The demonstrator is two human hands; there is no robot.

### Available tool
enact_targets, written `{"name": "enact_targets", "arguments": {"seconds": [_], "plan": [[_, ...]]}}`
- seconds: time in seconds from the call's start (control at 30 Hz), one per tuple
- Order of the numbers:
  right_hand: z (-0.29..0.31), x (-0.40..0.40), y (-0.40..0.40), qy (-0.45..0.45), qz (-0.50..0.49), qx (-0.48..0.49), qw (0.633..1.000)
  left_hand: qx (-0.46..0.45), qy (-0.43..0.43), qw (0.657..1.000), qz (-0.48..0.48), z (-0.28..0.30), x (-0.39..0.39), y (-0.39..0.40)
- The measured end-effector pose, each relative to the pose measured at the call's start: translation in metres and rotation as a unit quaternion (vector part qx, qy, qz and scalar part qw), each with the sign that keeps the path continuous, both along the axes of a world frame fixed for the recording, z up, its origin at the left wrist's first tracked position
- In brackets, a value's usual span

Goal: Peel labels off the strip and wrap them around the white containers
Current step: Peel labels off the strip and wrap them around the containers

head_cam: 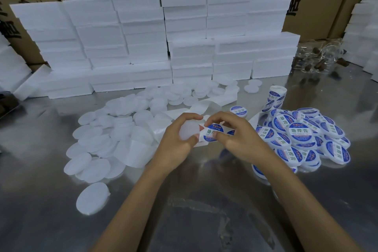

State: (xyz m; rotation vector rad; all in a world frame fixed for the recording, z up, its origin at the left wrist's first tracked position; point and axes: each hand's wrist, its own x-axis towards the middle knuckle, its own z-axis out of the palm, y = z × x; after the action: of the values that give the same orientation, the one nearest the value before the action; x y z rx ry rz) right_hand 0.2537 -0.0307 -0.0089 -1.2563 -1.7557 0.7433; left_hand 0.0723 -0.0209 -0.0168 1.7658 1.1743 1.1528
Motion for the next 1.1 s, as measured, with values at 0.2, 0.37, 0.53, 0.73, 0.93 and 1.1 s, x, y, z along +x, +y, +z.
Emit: {"name": "enact_targets", "arguments": {"seconds": [0.2, 0.37, 0.53, 0.73, 0.93, 1.1], "plan": [[0.002, 0.000, -0.001, -0.006, 0.001, 0.024, 1.000, -0.001, -0.027, 1.000, -0.004, -0.001, 0.000, -0.001], [0.003, -0.002, -0.002, -0.010, -0.001, 0.039, 0.999, 0.004, -0.028, 1.000, -0.010, 0.000, 0.001, -0.002], [0.004, -0.004, -0.003, -0.001, 0.008, 0.052, 0.999, 0.001, -0.022, 1.000, -0.005, 0.001, -0.001, -0.002], [0.012, -0.004, -0.006, 0.038, 0.012, 0.043, 0.998, -0.007, 0.010, 0.999, 0.039, -0.004, 0.002, 0.001], [0.027, 0.003, -0.012, 0.186, 0.050, 0.011, 0.981, -0.002, 0.074, 0.995, 0.065, -0.011, 0.002, 0.004], [0.034, 0.005, -0.015, 0.272, 0.049, 0.019, 0.961, -0.005, -0.020, 0.997, 0.072, -0.002, 0.002, -0.002]]}}
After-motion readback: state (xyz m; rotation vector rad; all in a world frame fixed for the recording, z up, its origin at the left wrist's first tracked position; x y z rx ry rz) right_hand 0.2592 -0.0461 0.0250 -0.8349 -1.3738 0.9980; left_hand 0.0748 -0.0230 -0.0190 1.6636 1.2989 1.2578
